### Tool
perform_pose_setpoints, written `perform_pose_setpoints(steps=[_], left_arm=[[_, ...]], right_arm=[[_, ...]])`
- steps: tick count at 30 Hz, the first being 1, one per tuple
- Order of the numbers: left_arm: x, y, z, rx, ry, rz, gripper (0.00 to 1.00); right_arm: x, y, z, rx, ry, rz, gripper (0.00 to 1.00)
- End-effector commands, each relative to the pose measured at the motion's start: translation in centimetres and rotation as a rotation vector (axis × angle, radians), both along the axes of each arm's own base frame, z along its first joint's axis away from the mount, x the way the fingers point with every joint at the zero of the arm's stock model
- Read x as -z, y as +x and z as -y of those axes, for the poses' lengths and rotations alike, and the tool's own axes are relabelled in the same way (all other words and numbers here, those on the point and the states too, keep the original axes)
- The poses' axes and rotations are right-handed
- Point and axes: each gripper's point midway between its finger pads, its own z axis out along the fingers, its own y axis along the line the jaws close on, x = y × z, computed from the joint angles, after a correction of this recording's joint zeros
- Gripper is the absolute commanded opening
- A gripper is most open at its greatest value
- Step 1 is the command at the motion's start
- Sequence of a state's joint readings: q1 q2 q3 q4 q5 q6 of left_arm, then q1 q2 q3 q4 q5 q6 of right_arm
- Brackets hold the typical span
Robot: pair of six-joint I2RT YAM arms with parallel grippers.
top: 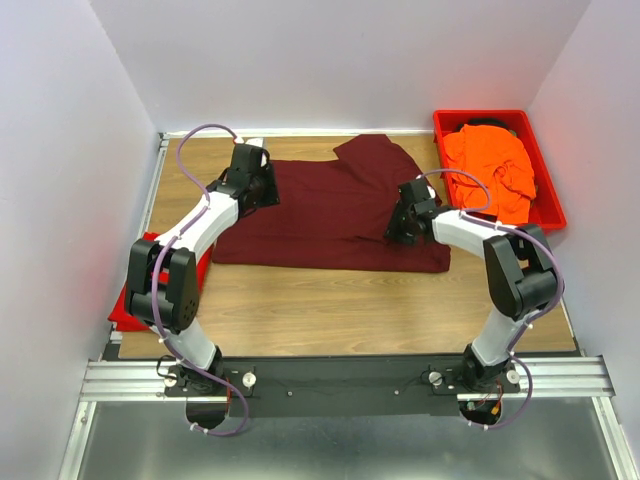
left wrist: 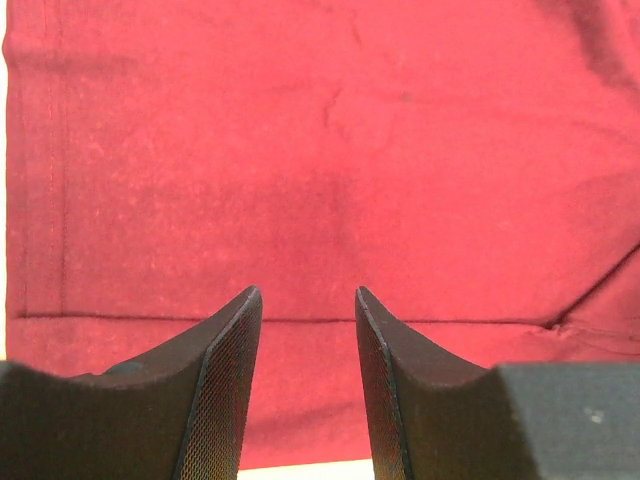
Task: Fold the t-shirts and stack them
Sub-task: Fold the tshirt
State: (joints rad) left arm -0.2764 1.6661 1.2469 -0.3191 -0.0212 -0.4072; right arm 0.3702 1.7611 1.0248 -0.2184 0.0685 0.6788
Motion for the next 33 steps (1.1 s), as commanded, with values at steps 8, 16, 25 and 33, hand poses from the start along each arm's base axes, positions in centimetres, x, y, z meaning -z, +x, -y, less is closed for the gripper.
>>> perform_pose_setpoints(steps=[8, 16, 25, 33], left_arm=[[-0.1, -0.4, -0.4, 0.013, 0.001, 0.005, 0.50], [0.2, -0.5, -0.6, 0.008, 0.002, 0.001, 0.50], [0.1, -0.4, -0.8, 0.005, 0.002, 0.004, 0.51], [0.3, -0.3, -1.0, 0.000, 0.003, 0.001, 0.50]], right_arm=[[-0.3, -0.2, -1.3, 0.001, 0.039, -0.001, 0.32], [-1.1, 1.6, -2.1, -0.012, 0.050, 0.025, 0.06], [-2.6, 4.8, -3.5, -0.026, 0.070, 0.074, 0.00], [-3.1, 5.8, -4.0, -0.038, 0.072, 0.093, 0.00]])
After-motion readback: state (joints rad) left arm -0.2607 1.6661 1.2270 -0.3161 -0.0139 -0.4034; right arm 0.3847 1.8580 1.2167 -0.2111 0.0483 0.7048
